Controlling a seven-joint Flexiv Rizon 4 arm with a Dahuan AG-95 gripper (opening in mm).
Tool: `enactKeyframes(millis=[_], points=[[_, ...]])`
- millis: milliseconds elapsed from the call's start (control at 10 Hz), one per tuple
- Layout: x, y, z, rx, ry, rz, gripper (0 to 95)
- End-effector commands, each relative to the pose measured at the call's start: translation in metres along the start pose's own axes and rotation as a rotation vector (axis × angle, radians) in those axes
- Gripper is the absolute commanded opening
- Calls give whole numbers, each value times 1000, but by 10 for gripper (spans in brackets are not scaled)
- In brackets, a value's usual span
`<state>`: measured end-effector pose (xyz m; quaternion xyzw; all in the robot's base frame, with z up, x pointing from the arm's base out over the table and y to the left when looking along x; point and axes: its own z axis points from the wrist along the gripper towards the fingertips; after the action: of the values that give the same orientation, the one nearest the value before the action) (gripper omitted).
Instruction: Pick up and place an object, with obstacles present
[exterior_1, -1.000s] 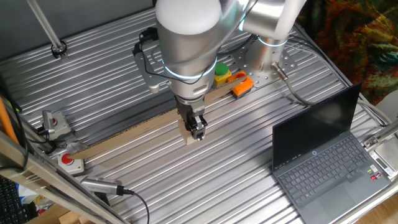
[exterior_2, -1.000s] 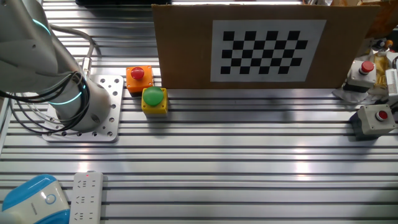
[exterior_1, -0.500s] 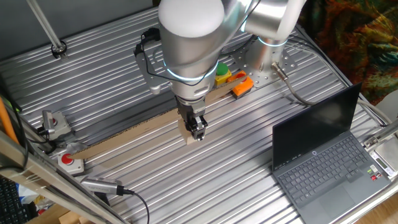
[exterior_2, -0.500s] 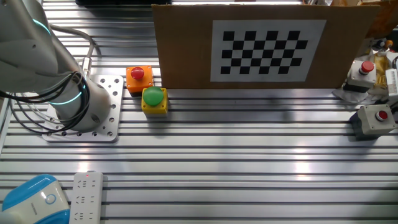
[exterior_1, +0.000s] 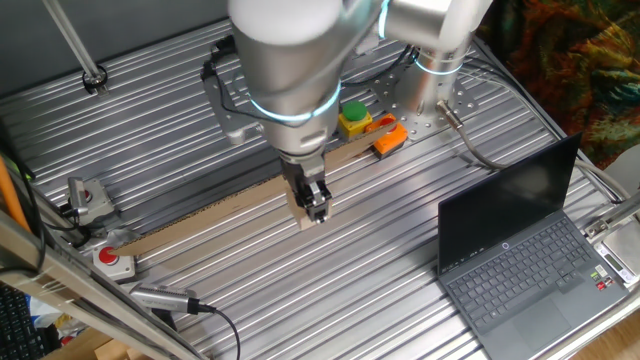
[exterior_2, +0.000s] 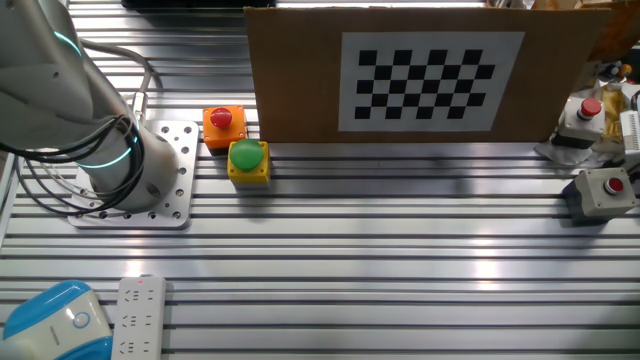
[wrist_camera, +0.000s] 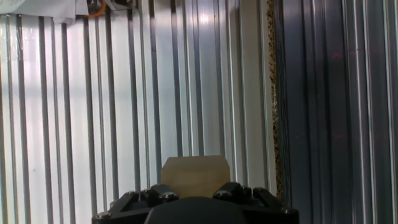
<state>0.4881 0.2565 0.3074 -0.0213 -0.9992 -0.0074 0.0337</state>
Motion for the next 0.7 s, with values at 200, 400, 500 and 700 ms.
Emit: enactKeyframes(millis=[200,400,500,700], points=[[4,-5,-20,-17,18,-11,0],[10,-17,-29,-31,28,-34,0],[13,-24,-34,-33,34,-48,0],[16,-40,-41,-40,45,-75,0]])
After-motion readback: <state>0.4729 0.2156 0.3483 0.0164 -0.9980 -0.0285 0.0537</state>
